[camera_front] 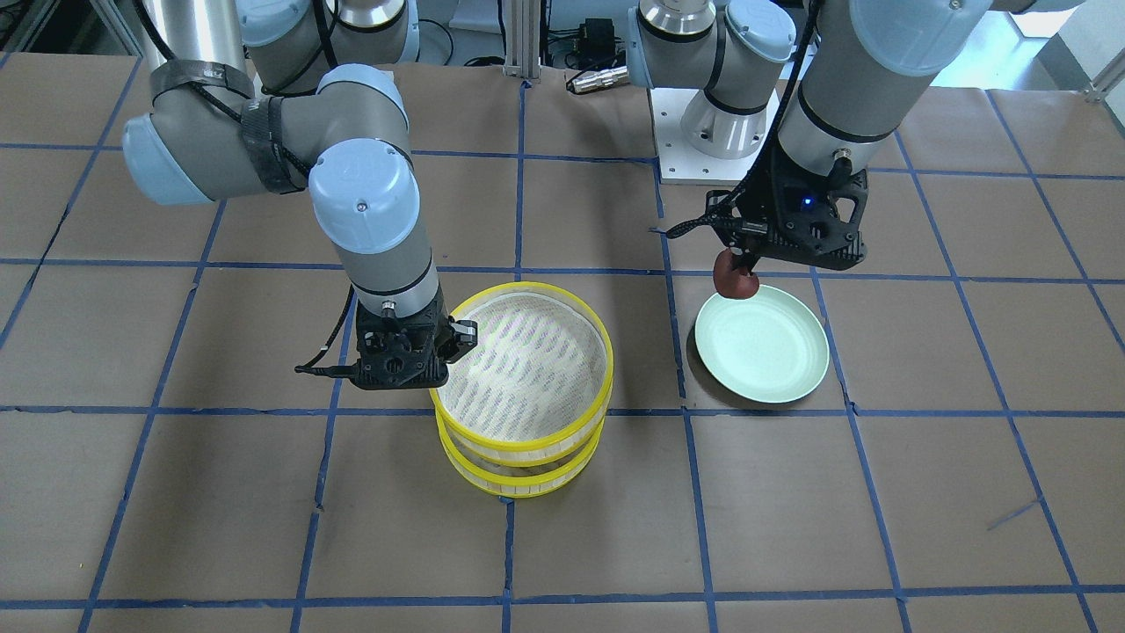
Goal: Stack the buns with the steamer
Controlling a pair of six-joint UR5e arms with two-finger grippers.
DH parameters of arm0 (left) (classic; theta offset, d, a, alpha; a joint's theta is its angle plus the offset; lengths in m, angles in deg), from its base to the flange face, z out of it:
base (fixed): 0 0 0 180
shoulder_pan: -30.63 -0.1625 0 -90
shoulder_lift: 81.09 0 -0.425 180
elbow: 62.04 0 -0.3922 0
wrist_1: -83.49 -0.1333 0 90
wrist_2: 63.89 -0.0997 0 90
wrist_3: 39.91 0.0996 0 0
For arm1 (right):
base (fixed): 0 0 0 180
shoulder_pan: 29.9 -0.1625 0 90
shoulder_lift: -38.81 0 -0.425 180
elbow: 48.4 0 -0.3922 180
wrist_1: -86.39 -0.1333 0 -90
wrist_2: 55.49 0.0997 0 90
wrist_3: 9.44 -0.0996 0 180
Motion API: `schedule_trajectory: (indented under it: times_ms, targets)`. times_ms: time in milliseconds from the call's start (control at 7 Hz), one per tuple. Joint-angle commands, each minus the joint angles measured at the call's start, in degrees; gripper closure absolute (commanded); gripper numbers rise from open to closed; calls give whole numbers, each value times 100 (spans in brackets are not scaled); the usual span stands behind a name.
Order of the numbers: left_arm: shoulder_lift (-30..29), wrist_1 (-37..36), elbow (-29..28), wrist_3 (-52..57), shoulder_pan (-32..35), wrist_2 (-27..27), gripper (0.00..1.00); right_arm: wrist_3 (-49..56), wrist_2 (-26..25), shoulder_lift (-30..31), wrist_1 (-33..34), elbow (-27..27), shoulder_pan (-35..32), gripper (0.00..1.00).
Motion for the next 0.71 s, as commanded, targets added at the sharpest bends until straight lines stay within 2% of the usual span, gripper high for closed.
schedule_trajectory:
  times_ms: [0, 571]
  targets:
    - [1, 9, 0, 9, 0, 0, 100, 27, -33, -108, 8, -28, 6, 87]
    - [1, 9, 0, 9, 9, 0, 100, 18, -138, -153, -1, -168, 6, 86]
